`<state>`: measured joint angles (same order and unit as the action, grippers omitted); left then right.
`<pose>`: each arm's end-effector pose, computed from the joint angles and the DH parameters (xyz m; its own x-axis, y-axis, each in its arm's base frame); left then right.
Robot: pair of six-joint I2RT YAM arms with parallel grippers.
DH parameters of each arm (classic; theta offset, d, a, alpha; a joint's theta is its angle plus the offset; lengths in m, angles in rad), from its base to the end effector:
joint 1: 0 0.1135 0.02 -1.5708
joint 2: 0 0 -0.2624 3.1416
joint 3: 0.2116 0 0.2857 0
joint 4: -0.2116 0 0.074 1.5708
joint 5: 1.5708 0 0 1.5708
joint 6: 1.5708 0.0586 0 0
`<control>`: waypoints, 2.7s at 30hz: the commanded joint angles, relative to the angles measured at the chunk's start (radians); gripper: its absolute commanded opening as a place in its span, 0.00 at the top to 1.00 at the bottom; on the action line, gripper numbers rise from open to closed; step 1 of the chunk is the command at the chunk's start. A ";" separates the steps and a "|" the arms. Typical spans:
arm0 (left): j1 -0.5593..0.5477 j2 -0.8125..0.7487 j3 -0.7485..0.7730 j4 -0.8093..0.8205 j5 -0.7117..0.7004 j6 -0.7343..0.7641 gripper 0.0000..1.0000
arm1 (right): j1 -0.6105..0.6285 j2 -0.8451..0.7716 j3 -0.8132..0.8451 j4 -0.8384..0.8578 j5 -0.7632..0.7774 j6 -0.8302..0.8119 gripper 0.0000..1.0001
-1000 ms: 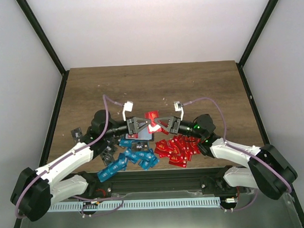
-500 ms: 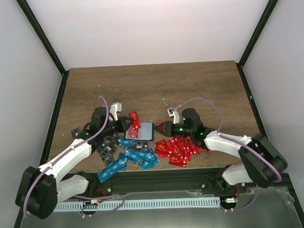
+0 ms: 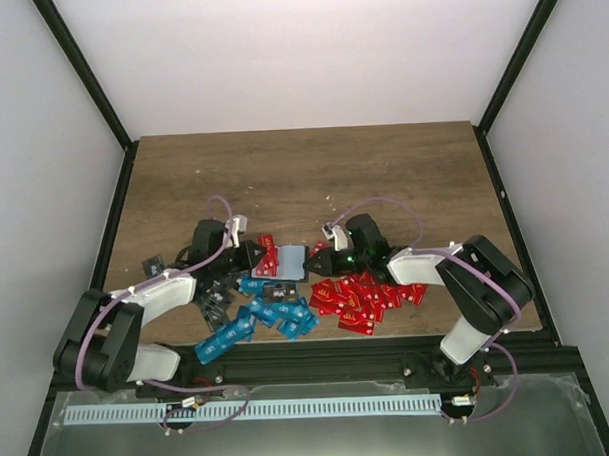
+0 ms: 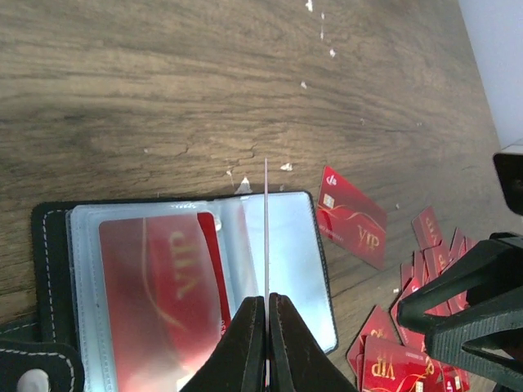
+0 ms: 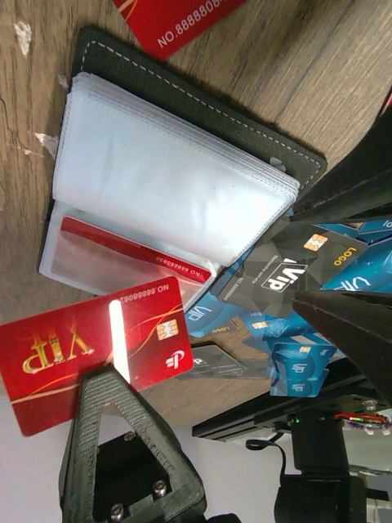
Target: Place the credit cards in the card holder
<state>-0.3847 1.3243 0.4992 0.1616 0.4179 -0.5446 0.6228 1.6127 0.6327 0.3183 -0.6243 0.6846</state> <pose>0.2599 -0.1309 0.1249 -0.8195 -0.1790 -0.5444 0.2511 0.7417 -0.6220 0.2499 0.2217 0.1024 -0.9228 -0.0310 -0.3841 -0.3412 0.5288 0.7771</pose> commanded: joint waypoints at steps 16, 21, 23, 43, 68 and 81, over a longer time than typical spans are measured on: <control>0.018 0.174 -0.025 0.201 0.106 0.023 0.96 | -0.013 0.130 0.057 -0.023 0.010 -0.019 0.76; 0.031 0.162 -0.030 0.188 0.100 0.040 0.96 | -0.011 0.138 0.059 -0.026 0.012 -0.022 0.76; 0.031 0.179 -0.025 0.197 0.130 0.038 0.96 | -0.013 0.146 0.061 -0.027 0.010 -0.022 0.76; 0.031 0.268 -0.004 0.150 0.222 -0.020 0.96 | -0.019 0.197 0.083 -0.026 -0.003 -0.025 0.77; 0.030 0.369 0.135 -0.111 0.308 0.020 0.96 | -0.025 0.231 0.116 -0.022 -0.034 -0.036 0.78; 0.001 0.407 0.145 -0.043 0.306 -0.017 0.96 | -0.025 0.240 0.127 -0.035 -0.058 -0.046 0.80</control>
<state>-0.3550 1.6993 0.6464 0.1482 0.7277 -0.5575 0.5976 1.8244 0.7200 0.2958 -0.6834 0.6632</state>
